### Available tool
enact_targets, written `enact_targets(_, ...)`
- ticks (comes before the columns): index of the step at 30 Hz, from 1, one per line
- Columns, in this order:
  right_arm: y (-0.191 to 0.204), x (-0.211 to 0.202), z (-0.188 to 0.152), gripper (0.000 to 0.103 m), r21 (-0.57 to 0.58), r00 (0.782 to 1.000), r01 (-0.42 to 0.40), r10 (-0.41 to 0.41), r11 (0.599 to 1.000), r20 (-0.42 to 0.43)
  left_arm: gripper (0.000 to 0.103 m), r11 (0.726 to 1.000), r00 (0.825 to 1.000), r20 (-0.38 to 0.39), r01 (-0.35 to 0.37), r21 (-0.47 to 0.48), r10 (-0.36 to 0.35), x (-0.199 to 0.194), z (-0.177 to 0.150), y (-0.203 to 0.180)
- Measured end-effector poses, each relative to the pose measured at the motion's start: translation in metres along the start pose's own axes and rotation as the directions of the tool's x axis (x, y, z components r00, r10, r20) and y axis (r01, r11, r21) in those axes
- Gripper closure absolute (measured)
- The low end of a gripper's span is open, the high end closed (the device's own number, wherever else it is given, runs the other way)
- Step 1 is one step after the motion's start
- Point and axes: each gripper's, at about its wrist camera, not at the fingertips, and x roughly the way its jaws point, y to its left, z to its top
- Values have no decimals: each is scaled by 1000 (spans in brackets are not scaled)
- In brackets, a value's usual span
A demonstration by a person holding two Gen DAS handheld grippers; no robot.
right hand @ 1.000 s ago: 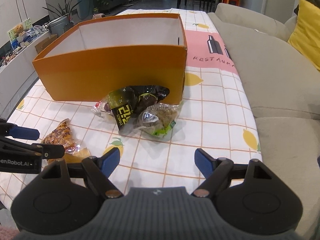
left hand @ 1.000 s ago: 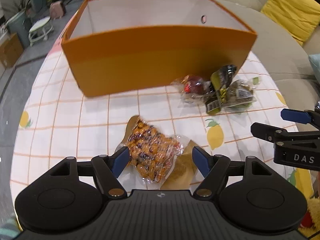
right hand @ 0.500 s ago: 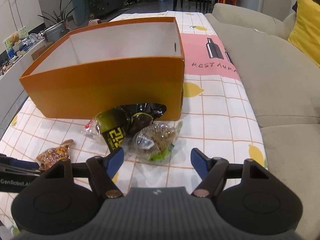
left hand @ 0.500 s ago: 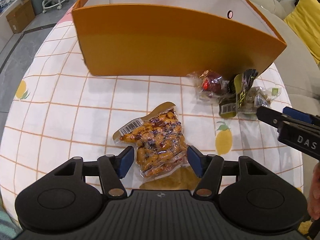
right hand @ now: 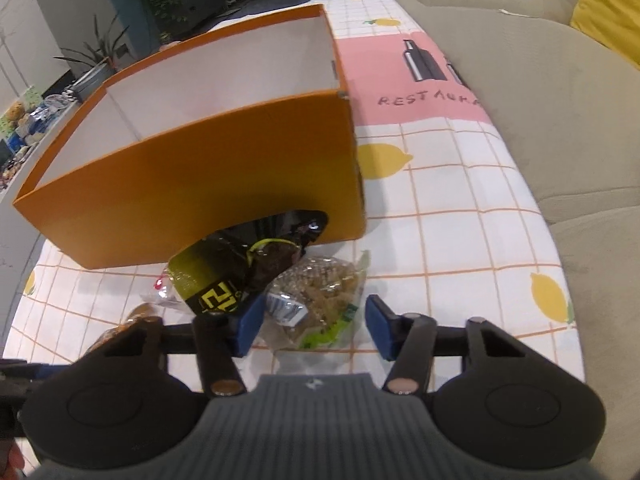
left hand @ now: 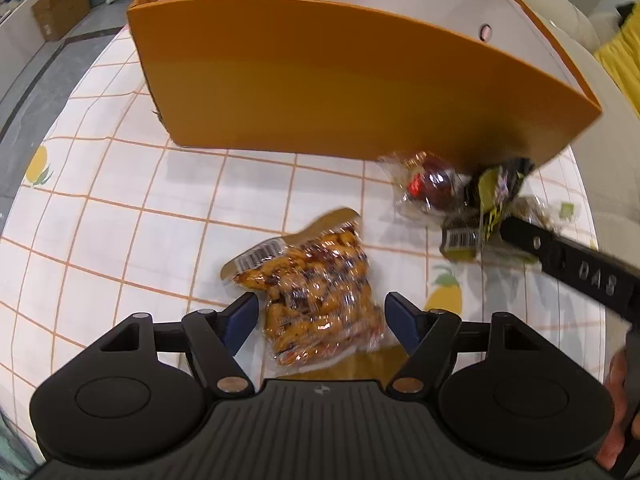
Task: Organize snacks
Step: 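Grasp the orange spicy-snack bag with the left tool while the right tool grasps the clear nut packet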
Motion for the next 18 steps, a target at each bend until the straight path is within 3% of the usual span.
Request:
enact_targets(4, 4, -3, -3, 58, -29, 1000, -2, 2, 1000, 7, 19, 1000, 1000, 8, -25, -4, 25, 6, 8, -2)
enact_targets(12, 1, -11, -13, 58, -52, 1000, -15, 15, 999, -18, 17, 989, 995, 12, -101, 109, 101, 10, 4, -19)
enact_targets(18, -4, -7, -11, 54, -28, 1000, -29, 29, 999, -6, 24, 990, 996, 23, -87, 110, 85, 10, 1, -23)
